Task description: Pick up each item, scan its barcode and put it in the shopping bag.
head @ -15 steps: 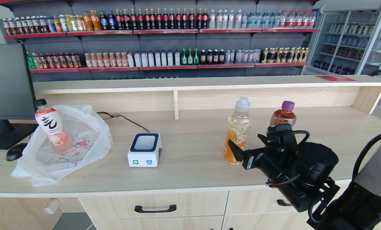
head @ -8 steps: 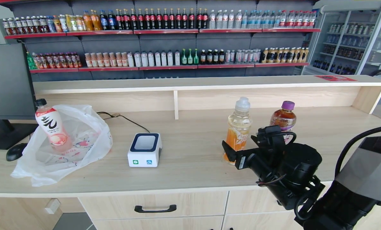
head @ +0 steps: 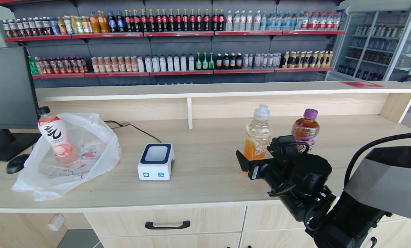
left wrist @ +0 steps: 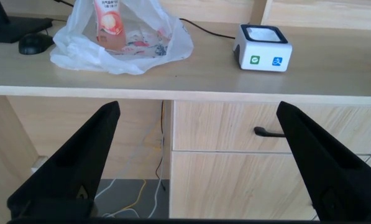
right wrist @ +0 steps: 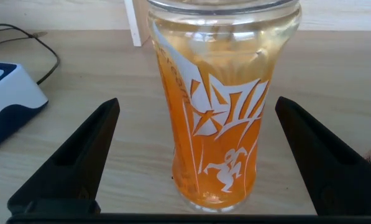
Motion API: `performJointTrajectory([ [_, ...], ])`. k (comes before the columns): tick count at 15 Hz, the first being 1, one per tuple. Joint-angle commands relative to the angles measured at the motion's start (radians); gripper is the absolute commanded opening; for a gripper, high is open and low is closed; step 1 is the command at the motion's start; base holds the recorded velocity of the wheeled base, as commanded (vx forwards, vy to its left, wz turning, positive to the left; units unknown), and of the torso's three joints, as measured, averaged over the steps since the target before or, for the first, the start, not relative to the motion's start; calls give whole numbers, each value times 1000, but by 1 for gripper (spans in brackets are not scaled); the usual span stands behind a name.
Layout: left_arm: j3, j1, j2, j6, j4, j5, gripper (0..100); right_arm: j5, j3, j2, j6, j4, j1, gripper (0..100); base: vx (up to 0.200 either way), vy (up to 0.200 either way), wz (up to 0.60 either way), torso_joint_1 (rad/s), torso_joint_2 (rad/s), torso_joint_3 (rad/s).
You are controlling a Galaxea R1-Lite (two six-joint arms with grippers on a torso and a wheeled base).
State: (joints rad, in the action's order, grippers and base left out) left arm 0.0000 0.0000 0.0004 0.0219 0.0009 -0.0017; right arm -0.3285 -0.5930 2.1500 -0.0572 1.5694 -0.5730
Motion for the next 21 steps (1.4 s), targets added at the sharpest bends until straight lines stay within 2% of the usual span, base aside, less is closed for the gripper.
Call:
performJointTrajectory([
  [1, 0, 0, 0, 0, -1, 0, 100, -1, -39, 22, 0, 1, 19, 100, 0, 0, 0, 0, 0, 0],
  [8, 0, 0, 0, -4, 1, 0, 100, -21, -122, 73, -3, 1, 27, 100, 0, 0, 0, 0, 0, 0],
  [17, 0, 0, 0, -2, -1, 0, 100, -20, -162, 108, -29, 1, 22, 100, 0, 0, 0, 0, 0, 0],
  [18, 0, 0, 0, -2, -1, -1, 100, -20, -162, 110, -30, 1, 22, 0, 0, 0, 0, 0, 0, 0],
  [21, 0, 0, 0, 0, 1, -1, 100, -18, -165, 114, -44, 1, 15, 0, 0, 0, 0, 0, 0, 0],
])
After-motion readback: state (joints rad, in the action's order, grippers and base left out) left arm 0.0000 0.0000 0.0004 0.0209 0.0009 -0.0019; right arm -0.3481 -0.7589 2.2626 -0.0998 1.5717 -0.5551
